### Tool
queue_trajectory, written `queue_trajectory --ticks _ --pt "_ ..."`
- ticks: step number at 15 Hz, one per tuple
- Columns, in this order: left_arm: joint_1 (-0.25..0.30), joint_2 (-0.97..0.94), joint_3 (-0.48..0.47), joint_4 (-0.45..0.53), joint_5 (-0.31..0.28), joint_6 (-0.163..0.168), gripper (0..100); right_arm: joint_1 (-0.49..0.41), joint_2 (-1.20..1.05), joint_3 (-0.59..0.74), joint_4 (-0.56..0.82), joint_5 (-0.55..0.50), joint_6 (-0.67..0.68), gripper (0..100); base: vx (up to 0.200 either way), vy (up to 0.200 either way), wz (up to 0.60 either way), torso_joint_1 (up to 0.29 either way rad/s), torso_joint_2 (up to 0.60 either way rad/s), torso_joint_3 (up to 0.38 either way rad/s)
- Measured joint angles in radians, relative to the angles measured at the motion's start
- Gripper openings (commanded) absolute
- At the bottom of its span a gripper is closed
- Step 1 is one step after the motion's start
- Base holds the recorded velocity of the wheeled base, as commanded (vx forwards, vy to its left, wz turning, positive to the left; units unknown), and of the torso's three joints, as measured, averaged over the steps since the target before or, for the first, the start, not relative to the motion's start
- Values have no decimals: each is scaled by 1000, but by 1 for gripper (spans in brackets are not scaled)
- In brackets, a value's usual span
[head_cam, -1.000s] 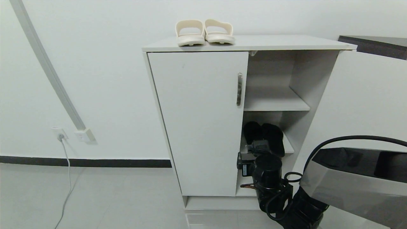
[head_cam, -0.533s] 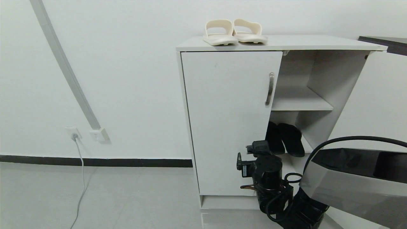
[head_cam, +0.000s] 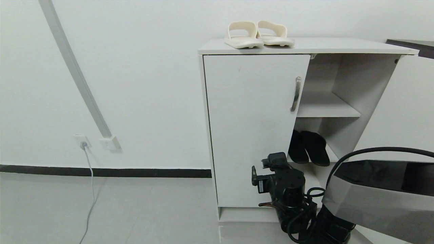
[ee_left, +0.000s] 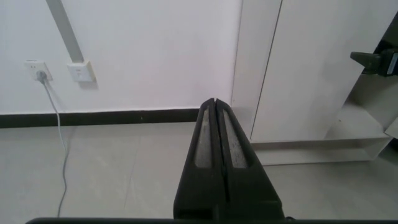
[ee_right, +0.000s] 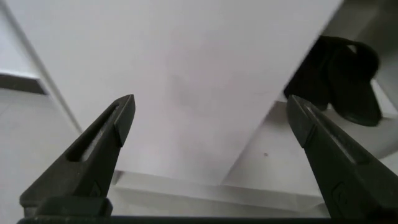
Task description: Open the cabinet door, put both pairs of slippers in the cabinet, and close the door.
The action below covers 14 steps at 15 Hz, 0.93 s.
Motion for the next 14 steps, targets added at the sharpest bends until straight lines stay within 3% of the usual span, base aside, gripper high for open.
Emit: queue_trajectory --ticks 8,14 --pt "0 0 0 0 1 -3 0 -1 -5 16 -55 3 -17 100 0 0 0 0 -16 -14" --pt "1 0 0 -1 2 1 0 -1 -15 22 -78 13 -34 100 0 0 0 33 -371 -332"
